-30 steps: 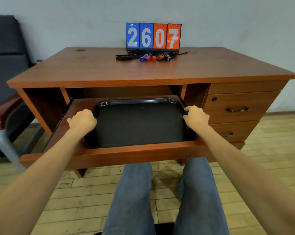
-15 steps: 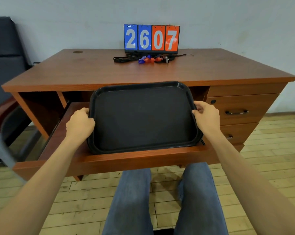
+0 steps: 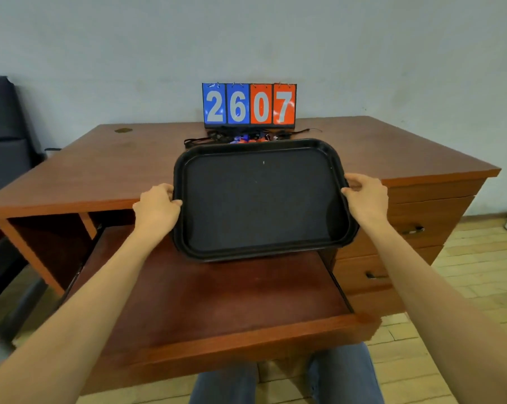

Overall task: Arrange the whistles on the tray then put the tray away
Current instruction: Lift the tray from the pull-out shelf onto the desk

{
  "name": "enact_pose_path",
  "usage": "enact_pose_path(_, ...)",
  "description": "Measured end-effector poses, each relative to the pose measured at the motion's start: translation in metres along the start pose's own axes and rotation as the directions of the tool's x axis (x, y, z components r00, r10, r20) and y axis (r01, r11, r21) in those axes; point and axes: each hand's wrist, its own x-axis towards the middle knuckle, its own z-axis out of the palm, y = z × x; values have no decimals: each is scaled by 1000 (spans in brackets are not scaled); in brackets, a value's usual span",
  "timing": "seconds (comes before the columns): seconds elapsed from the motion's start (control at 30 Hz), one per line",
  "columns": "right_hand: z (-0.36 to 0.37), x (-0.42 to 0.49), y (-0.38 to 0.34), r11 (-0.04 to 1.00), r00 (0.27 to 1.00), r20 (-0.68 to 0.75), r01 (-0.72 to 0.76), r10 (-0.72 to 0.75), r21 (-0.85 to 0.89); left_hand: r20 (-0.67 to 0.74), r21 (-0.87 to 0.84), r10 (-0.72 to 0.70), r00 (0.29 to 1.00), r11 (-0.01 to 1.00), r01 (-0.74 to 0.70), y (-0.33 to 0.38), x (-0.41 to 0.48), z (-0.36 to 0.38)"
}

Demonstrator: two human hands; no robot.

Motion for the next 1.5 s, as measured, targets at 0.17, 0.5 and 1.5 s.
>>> enact_pose_path(0.17, 8, 55, -8, 983, 996, 84, -11, 27, -181, 109, 146, -1, 994, 989, -15, 28, 59, 12)
enact_pose_path(0.5, 44, 139, 0, 941, 956, 285, 30, 71, -337, 293, 348, -65, 954, 937, -43, 45, 141, 40)
enact_pose_path(1.5, 53, 161, 2, 935, 940, 338, 77, 48, -345, 225, 215, -94, 970, 976, 45, 45, 154, 55)
